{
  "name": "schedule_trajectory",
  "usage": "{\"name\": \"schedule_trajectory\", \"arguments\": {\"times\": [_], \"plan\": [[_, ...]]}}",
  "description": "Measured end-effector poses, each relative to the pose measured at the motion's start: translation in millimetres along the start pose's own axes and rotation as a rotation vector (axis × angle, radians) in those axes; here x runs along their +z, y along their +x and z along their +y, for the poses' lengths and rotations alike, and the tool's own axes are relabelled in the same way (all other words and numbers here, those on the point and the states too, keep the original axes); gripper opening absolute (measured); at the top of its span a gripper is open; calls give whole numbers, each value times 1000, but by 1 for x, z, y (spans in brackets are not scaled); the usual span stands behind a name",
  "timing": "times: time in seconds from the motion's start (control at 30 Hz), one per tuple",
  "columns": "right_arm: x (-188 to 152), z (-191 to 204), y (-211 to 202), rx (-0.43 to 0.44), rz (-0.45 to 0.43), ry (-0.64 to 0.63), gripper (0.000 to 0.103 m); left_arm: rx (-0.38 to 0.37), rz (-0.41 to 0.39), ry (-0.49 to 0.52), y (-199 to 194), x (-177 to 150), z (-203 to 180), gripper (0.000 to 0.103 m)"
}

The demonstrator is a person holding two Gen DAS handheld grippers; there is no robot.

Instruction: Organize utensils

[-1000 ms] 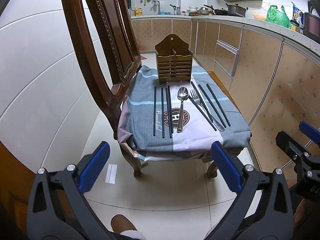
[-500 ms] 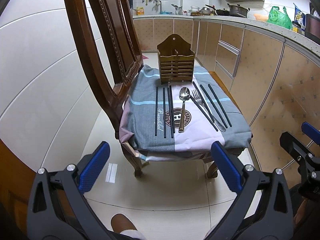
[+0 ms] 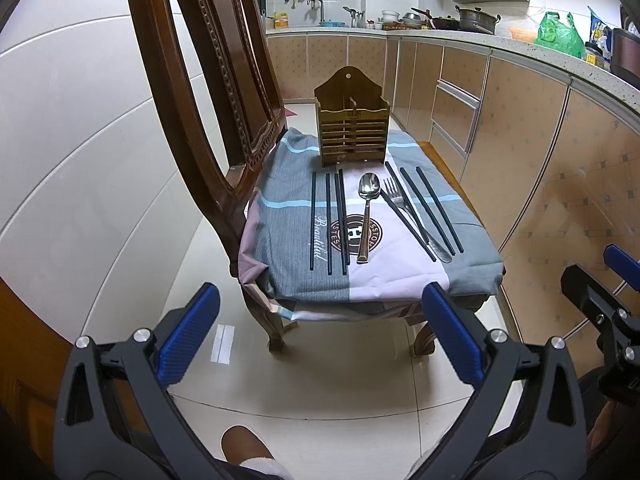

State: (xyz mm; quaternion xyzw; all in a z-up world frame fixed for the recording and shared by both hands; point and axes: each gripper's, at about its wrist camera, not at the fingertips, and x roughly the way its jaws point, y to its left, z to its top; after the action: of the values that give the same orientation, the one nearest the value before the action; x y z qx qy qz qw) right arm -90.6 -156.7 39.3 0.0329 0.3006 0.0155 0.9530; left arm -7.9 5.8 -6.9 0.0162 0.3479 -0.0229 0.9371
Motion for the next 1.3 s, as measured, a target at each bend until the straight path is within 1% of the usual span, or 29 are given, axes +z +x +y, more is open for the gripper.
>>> {"name": "schedule_trajectory", "arguments": {"times": [0.7, 0.8, 0.83, 0.93, 0.97, 1.03, 1.07, 1.13, 1.23, 1.3], "plan": [[1, -3, -2, -7, -8, 9, 101, 2, 4, 2, -2, 1, 1, 99], [2, -5, -7, -12, -18, 10, 101, -9, -1, 3, -7, 1, 2, 99], [2, -6, -9, -14, -24, 12, 101, -25, -10, 1, -9, 1, 4, 99], [4, -8, -21, -31, -57, 7, 101, -128, -59, -19, -19, -5, 12, 99], [4, -8, -26, -37, -69, 0, 101, -172, -78, -42, -23, -7, 17, 99], [4, -9, -35, -41, -89, -8, 101, -218, -86, -84, -28, -11, 25, 99], [4, -9, -40, -46, -99, -10, 101, -204, -78, -97, -29, -11, 27, 99], [4, -10, -48, -47, -110, -11, 101, -153, -52, -91, -32, -12, 28, 99], [3, -13, -62, -38, -156, 5, 101, -125, -39, -57, -42, -9, 24, 99], [5, -16, -69, -70, -198, 20, 101, -116, -54, -32, -48, -6, 20, 99]]}}
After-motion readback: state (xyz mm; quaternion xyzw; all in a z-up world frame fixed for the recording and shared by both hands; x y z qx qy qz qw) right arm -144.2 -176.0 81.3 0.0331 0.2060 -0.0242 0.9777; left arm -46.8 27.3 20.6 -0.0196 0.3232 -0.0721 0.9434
